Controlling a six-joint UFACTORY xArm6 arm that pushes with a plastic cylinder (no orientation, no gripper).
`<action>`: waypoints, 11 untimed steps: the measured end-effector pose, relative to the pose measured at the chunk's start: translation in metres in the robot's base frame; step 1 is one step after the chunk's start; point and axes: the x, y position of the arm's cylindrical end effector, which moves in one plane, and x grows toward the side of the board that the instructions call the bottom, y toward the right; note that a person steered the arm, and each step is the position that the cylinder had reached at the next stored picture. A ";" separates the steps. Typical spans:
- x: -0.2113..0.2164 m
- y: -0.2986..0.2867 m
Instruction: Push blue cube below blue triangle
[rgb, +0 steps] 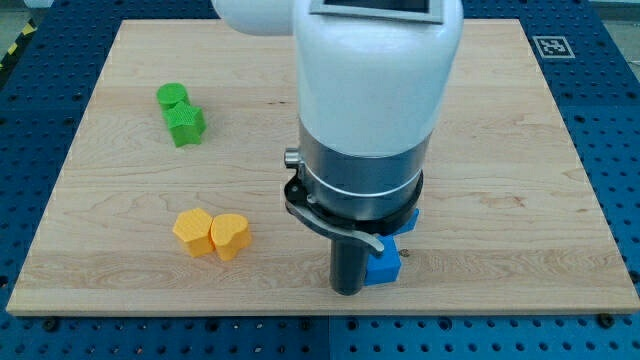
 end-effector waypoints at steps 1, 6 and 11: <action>-0.001 0.005; 0.003 0.027; -0.015 0.027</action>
